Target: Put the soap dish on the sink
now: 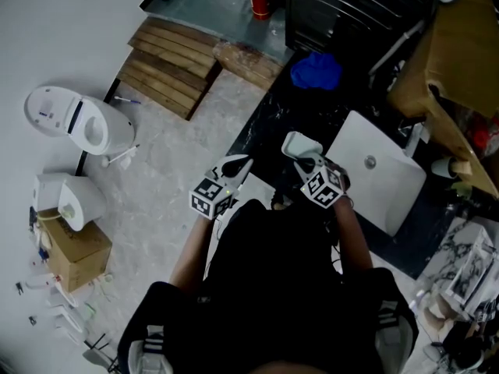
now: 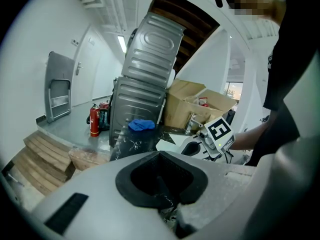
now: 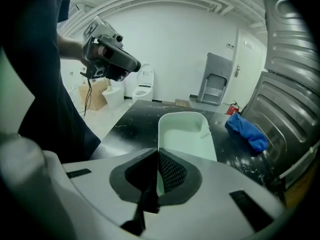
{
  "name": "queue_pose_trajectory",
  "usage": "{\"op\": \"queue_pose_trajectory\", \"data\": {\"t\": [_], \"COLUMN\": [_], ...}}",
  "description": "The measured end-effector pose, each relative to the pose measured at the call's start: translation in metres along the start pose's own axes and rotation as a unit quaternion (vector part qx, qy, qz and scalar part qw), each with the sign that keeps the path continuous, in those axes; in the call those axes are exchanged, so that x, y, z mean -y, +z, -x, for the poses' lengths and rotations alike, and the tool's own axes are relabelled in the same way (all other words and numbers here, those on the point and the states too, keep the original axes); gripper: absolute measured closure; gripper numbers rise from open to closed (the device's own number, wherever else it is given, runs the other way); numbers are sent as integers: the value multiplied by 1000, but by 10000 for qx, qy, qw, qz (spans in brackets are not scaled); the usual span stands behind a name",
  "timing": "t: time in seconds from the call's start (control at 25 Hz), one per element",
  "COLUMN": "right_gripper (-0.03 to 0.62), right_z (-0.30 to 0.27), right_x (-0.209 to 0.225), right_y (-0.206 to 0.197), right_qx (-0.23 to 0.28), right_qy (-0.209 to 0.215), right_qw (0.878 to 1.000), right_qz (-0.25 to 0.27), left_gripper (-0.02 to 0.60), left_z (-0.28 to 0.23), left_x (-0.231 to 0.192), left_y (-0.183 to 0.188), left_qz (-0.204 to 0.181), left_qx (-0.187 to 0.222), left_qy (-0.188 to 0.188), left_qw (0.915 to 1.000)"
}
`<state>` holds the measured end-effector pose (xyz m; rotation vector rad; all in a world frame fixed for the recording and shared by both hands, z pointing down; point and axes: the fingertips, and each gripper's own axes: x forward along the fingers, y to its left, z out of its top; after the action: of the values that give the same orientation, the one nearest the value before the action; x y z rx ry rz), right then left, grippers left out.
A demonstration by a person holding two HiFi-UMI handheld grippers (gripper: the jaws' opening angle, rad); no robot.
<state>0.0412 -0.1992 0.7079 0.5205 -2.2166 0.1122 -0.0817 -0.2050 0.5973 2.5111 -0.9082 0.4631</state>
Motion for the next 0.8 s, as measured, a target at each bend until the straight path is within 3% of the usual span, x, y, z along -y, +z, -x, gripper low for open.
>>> {"op": "queue_pose_trajectory", "data": {"t": [0.4,0.8], "right_gripper": [595,583], "right_z": [-14,-15], "right_x": [0,8], "right_y": [0,-12], "right_qx": [-345,-705], "right_qy": [-39,-429], "right_qw": [9993,9964], "right_qz": [104,169], "left_gripper": [581,581], "left_z": [12,9], "left_x": [-5,-7], "left_y": [-8,2], "left_qz": [185,129], "left_qx": [113,173], "left_qy": [191,42], "left_qw": [9996,9998]}}
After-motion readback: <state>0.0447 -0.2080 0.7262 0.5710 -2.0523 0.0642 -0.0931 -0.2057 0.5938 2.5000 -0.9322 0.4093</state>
